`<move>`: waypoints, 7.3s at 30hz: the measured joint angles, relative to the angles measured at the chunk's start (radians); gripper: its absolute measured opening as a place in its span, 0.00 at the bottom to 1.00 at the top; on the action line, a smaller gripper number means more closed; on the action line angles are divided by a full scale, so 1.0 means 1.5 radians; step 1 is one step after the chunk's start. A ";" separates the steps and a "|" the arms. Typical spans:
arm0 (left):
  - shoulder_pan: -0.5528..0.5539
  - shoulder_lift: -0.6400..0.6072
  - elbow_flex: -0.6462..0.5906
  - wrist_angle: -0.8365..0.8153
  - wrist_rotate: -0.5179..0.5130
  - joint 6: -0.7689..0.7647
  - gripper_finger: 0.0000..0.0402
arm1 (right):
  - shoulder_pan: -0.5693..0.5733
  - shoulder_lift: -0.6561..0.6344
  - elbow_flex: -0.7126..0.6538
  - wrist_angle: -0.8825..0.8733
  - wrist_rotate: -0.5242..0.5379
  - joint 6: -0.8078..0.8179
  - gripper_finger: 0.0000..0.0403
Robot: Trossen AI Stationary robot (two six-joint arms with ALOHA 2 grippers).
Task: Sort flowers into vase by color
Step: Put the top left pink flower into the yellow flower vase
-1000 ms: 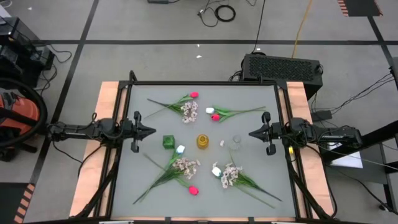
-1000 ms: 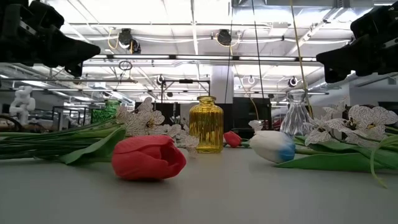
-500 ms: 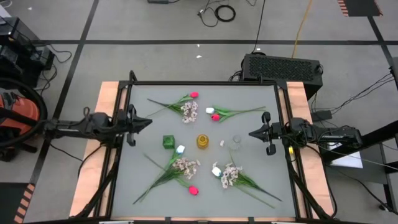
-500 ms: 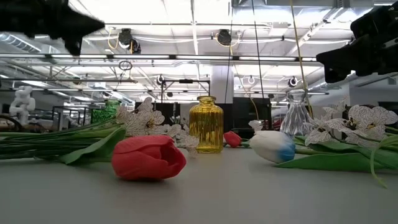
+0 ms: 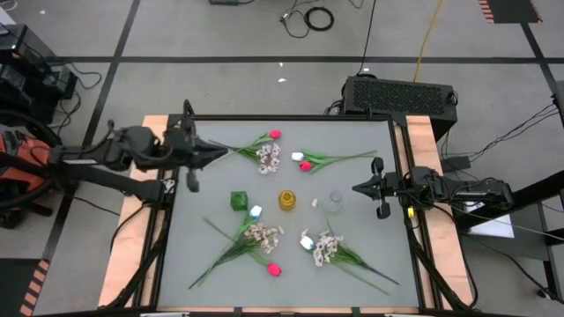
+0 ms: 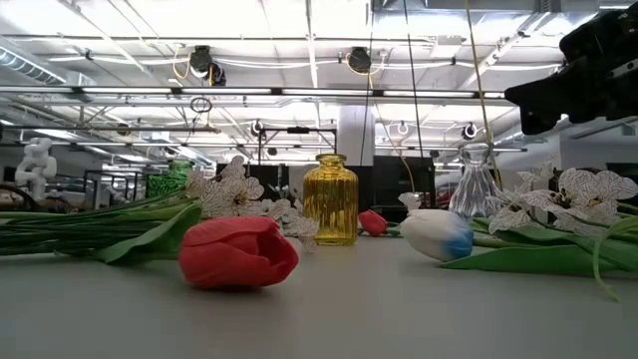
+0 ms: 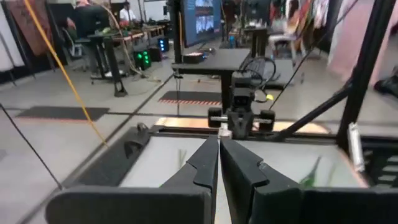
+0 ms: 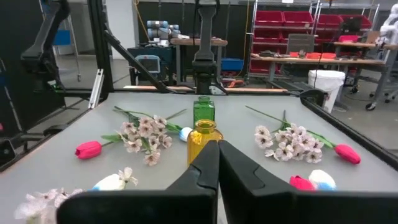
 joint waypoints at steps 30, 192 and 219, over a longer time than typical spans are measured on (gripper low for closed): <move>0.044 0.152 -0.051 -0.065 -0.054 -0.090 0.06 | 0.002 0.427 0.628 -0.315 0.199 0.049 0.00; -0.026 0.367 -0.231 0.700 0.040 0.035 0.02 | 0.084 0.911 0.536 0.525 0.068 0.031 0.03; -0.026 0.369 -0.231 0.690 0.042 0.033 0.02 | 0.093 0.911 0.536 0.558 0.071 0.032 0.02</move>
